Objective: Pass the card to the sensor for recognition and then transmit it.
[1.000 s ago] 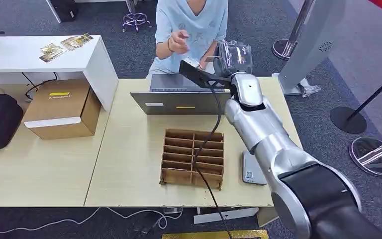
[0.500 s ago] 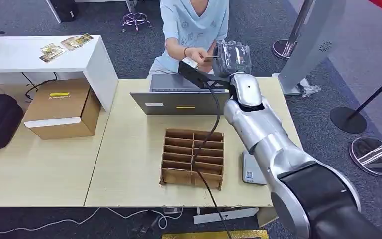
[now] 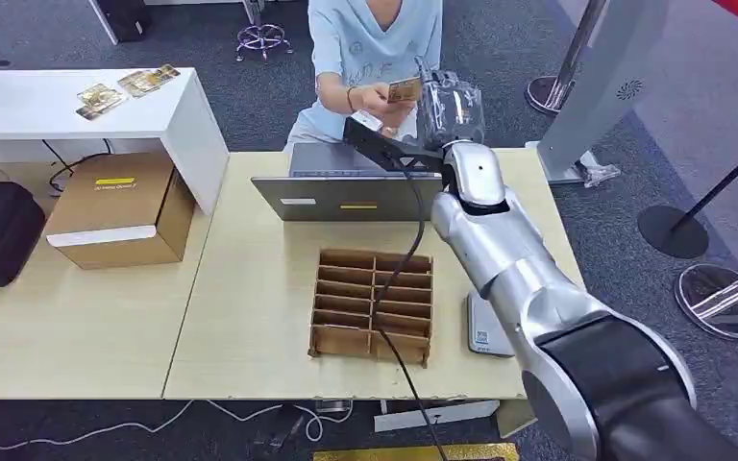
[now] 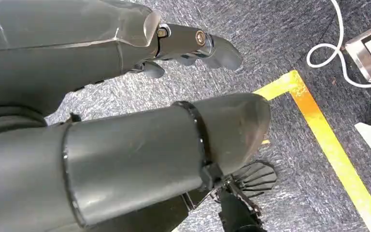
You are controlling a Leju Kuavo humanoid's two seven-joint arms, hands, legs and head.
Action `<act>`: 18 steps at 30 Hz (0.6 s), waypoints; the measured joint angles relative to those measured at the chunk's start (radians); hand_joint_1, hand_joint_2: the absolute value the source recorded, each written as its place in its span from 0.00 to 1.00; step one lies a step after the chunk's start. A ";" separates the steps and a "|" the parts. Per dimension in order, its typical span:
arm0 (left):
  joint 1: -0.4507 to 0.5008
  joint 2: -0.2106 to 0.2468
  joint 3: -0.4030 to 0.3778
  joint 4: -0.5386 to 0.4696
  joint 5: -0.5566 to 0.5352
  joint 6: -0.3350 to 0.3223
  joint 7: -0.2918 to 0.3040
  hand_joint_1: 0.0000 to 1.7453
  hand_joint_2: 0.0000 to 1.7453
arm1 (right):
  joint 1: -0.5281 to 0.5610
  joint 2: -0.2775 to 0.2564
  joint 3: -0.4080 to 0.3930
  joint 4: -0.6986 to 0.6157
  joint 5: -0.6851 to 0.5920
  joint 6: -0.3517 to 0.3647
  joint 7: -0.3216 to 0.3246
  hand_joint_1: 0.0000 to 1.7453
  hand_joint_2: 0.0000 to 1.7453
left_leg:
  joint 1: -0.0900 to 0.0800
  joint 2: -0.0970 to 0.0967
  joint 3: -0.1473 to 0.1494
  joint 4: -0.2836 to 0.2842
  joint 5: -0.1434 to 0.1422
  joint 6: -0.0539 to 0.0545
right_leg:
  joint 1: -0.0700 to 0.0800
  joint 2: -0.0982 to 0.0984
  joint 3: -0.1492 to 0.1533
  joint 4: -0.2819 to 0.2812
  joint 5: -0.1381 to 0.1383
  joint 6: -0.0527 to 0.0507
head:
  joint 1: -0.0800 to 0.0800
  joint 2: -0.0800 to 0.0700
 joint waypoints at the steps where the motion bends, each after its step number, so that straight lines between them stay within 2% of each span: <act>1: 0.000 0.000 0.000 0.000 0.003 0.002 0.000 0.00 0.00 | 0.000 0.000 0.000 0.000 -0.005 0.000 -0.002 0.00 1.00 | 0.000 0.000 0.000 0.000 0.000 0.000 | 0.000 0.000 0.000 0.000 0.000 0.000 | 0.000 0.000; 6: 0.001 0.000 0.000 0.000 0.023 0.011 -0.006 0.00 0.00 | 0.001 0.000 -0.019 -0.006 -0.053 -0.036 -0.031 0.00 1.00 | 0.000 0.000 0.000 0.000 0.000 0.000 | 0.000 0.000 0.000 0.000 0.000 0.000 | 0.000 0.000; 9: 0.003 0.000 0.001 0.000 0.039 0.023 -0.018 0.00 0.00 | 0.011 0.000 -0.044 -0.024 -0.094 -0.095 -0.070 0.00 1.00 | 0.000 0.000 0.000 0.000 0.000 0.000 | 0.000 0.000 0.000 0.000 0.000 0.000 | 0.000 0.000; 11: 0.005 0.000 0.002 0.000 0.056 0.034 -0.025 0.00 0.00 | 0.031 -0.003 -0.065 -0.056 -0.127 -0.164 -0.103 0.00 1.00 | 0.000 0.000 0.000 0.000 0.000 0.000 | 0.000 0.000 0.000 0.000 0.000 0.000 | 0.000 0.000; 14: 0.012 0.001 0.003 0.000 0.084 0.046 -0.048 0.00 0.00 | 0.095 -0.020 -0.087 -0.147 -0.176 -0.262 -0.155 0.00 1.00 | 0.000 -0.001 0.000 0.000 0.000 0.000 | 0.000 -0.001 0.000 -0.001 0.000 0.000 | 0.000 0.000; 16: 0.019 0.003 0.003 0.000 0.097 0.052 -0.055 0.00 0.00 | 0.140 -0.033 -0.094 -0.208 -0.199 -0.280 -0.175 0.00 1.00 | 0.000 0.000 0.000 0.000 0.000 0.000 | 0.000 0.000 0.000 -0.001 0.000 0.000 | 0.000 0.000; 18: 0.025 0.004 0.006 0.000 0.119 0.061 -0.073 0.00 0.00 | 0.207 -0.050 -0.108 -0.309 -0.268 -0.326 -0.225 0.00 1.00 | 0.000 0.000 0.001 0.000 -0.001 0.000 | 0.000 0.000 0.000 -0.002 0.000 0.000 | -0.001 0.000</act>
